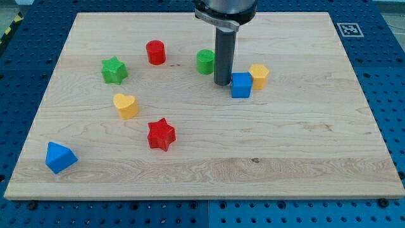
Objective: Push blue cube below yellow hexagon
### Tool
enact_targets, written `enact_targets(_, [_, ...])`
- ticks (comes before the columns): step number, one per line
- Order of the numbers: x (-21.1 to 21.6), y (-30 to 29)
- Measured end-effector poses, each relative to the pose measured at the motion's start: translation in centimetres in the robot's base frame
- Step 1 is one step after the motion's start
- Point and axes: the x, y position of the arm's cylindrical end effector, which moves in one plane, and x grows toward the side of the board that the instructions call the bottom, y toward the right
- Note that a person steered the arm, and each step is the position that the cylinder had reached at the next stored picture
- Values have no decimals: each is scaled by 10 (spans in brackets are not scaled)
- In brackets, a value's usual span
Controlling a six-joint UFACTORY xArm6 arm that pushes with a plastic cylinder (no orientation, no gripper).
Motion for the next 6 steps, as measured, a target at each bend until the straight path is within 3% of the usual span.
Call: enact_targets(6, [43,29])
